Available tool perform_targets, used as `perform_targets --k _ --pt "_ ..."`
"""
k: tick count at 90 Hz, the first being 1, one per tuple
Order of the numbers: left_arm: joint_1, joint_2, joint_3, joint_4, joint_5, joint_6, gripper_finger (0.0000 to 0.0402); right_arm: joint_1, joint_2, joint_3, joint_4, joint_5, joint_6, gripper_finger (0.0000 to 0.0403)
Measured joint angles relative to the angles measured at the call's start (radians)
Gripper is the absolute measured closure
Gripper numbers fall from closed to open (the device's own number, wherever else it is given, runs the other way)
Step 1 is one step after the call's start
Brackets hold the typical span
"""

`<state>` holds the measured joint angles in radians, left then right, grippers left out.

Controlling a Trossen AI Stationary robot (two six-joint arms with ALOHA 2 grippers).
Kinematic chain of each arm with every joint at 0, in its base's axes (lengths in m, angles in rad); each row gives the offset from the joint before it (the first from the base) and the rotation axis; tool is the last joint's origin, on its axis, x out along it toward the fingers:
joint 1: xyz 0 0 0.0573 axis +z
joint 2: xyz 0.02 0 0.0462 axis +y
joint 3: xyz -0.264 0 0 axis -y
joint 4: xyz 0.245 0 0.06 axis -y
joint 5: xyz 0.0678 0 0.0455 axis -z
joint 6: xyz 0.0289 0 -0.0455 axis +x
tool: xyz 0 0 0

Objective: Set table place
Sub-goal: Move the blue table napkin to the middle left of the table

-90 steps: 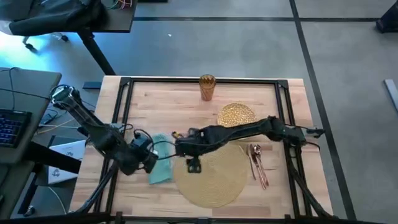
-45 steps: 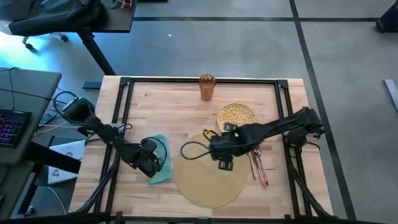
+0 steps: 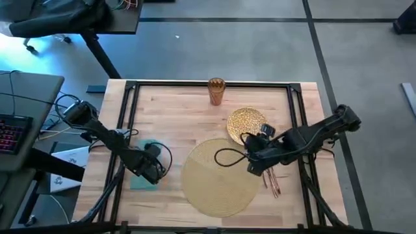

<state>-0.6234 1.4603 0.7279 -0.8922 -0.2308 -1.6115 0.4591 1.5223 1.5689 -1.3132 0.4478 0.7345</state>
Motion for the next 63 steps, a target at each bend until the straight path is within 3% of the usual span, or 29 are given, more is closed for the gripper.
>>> perform_targets --k 15,30,44,63 --pt "0.013 0.000 -0.004 -0.061 0.104 -0.105 0.0402 -0.001 -0.013 -0.022 -0.002 0.015 0.007 0.0215" --pt "0.012 0.002 -0.073 0.037 0.121 -0.113 0.0402 -0.011 -0.012 -0.023 0.043 0.015 -0.006 0.0215" --pt "0.023 0.005 -0.078 0.111 0.061 -0.081 0.0401 -0.048 -0.011 -0.022 0.139 -0.021 0.009 0.0215" --pt "0.024 -0.013 0.009 0.055 -0.021 0.077 0.0401 -0.171 -0.011 0.017 0.224 -0.124 0.075 0.0215"
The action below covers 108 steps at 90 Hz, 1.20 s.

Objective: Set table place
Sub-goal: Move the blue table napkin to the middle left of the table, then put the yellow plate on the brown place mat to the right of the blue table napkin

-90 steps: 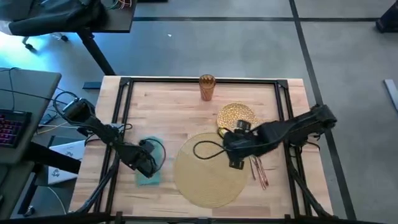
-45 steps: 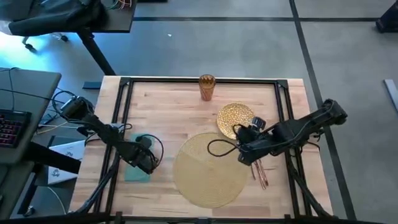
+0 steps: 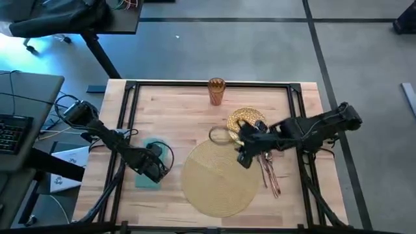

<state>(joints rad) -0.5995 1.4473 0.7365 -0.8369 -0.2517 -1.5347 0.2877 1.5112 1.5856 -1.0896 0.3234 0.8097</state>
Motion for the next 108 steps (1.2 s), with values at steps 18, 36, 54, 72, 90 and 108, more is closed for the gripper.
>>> perform_targets --k 18,36,54,72,90,108 --pt "0.012 -0.049 0.088 -0.090 -0.108 0.093 0.0402 -0.195 -0.002 0.051 -0.177 -0.155 0.014 0.0214" --pt "0.033 -0.113 0.113 -0.087 -0.165 0.141 0.0402 -0.521 -0.003 -0.040 -0.348 -0.334 -0.309 0.0203" --pt "0.037 -0.136 0.111 -0.076 -0.165 0.106 0.0402 -0.910 0.003 -0.313 -0.263 -0.597 -0.593 0.0160" --pt "0.039 -0.135 0.111 -0.059 -0.151 0.017 0.0402 -1.140 0.007 -0.557 -0.020 -0.575 -0.732 0.0119" --pt "0.048 -0.135 0.111 -0.022 -0.148 -0.086 0.0402 -1.232 0.112 -0.648 0.183 -0.594 -0.793 0.0116" --pt "0.076 -0.135 0.111 0.012 -0.143 -0.163 0.0402 -1.254 0.254 -0.621 0.185 -0.671 -0.902 0.0124"
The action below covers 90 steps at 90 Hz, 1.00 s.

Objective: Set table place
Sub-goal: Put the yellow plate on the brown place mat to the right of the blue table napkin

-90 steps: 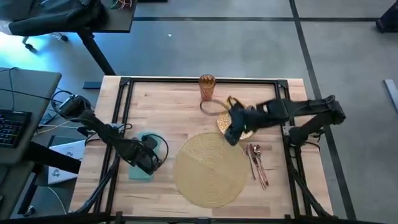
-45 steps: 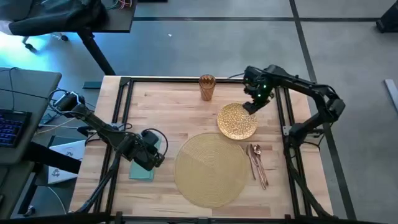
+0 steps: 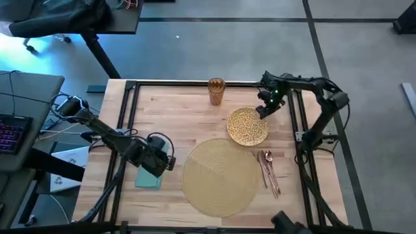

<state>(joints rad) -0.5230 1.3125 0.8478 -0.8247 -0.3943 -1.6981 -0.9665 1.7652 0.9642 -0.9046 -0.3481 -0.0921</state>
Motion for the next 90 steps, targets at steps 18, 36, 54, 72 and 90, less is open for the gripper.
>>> perform_targets --k 18,36,54,72,90 --pt "0.049 0.001 0.000 0.013 -0.001 0.017 0.0402 0.001 0.062 0.016 -0.022 -0.049 -0.064 0.0159" --pt "0.096 0.001 0.000 0.015 -0.008 0.062 0.0402 0.010 0.066 0.009 -0.022 -0.139 -0.060 0.0196" --pt "0.120 0.001 0.000 0.016 -0.008 0.112 0.0402 0.043 0.090 0.008 -0.013 -0.232 -0.018 0.0203" --pt "0.124 0.001 0.000 0.017 0.015 0.148 0.0402 0.081 0.120 0.011 -0.004 -0.198 -0.010 0.0239" --pt "0.124 0.001 0.000 0.018 0.024 0.166 0.0402 0.081 0.128 0.008 0.010 -0.266 -0.018 0.0374"
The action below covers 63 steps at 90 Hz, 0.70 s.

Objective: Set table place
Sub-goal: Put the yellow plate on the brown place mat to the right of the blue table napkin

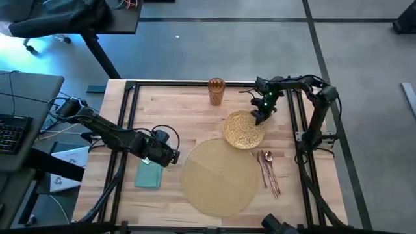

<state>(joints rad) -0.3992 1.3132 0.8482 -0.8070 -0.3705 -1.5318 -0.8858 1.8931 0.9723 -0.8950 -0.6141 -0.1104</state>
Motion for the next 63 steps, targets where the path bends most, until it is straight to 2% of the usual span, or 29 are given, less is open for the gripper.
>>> perform_targets --k 17,40,51,63 --pt "0.000 0.000 0.000 0.001 0.036 0.025 0.0402 0.000 -0.017 -0.002 -0.050 -0.136 -0.025 0.0398" --pt "0.000 -0.012 0.001 0.001 0.055 0.071 0.0402 0.053 -0.173 -0.002 -0.158 -0.254 0.001 0.0402" --pt "0.000 -0.032 0.008 0.000 0.054 0.129 0.0402 0.140 -0.256 -0.002 -0.183 -0.319 0.065 0.0402" --pt "0.000 -0.059 0.021 -0.001 0.046 0.230 0.0402 0.310 -0.314 -0.002 -0.130 -0.345 0.189 0.0402"
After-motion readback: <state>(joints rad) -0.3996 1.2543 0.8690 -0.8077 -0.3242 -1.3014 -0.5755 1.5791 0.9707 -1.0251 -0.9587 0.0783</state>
